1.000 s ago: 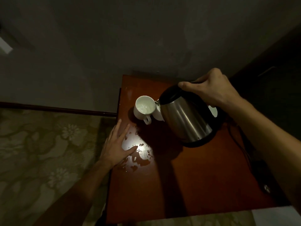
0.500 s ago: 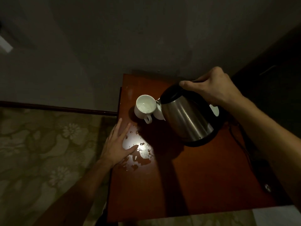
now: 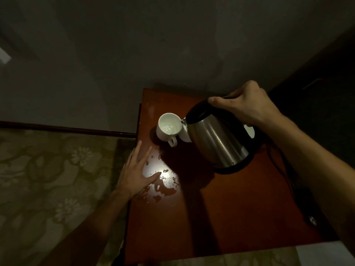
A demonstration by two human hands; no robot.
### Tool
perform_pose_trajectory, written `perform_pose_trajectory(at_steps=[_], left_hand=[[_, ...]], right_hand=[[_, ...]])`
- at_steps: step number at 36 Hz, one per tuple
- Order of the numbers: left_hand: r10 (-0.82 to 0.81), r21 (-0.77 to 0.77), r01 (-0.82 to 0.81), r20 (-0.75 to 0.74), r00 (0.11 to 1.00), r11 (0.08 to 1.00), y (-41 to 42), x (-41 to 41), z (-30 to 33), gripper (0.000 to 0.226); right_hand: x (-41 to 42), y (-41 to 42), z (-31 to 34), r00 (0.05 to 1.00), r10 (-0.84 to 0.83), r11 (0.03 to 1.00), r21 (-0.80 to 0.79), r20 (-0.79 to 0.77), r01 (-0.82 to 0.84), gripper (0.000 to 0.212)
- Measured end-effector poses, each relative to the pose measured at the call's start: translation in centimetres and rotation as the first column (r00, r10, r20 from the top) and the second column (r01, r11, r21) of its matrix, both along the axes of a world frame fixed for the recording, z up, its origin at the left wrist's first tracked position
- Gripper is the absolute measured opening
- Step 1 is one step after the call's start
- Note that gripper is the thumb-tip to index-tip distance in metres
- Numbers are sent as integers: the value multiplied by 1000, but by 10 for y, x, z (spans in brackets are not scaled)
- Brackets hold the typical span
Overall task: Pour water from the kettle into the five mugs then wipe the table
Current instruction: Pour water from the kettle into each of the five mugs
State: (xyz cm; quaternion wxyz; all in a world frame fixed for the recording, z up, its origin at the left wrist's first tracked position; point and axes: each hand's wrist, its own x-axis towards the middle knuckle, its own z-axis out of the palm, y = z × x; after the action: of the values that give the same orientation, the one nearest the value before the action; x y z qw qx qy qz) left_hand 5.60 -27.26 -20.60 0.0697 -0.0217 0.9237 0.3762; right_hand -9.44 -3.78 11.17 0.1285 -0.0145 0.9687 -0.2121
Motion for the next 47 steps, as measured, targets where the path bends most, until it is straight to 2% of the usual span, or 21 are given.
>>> perform_pose_trajectory(at_steps=[30,47], left_hand=[[2,11,-2,-7,1000,1000,0,1,0,108],[3,2,-2,-10,1000,1000,0,0,0,107]], right_hand=[[-2,1,0,1000,-16,1000,-27,2,16,49],[-1,3,-1,1000,-20,1000,-6,-4,20,57]])
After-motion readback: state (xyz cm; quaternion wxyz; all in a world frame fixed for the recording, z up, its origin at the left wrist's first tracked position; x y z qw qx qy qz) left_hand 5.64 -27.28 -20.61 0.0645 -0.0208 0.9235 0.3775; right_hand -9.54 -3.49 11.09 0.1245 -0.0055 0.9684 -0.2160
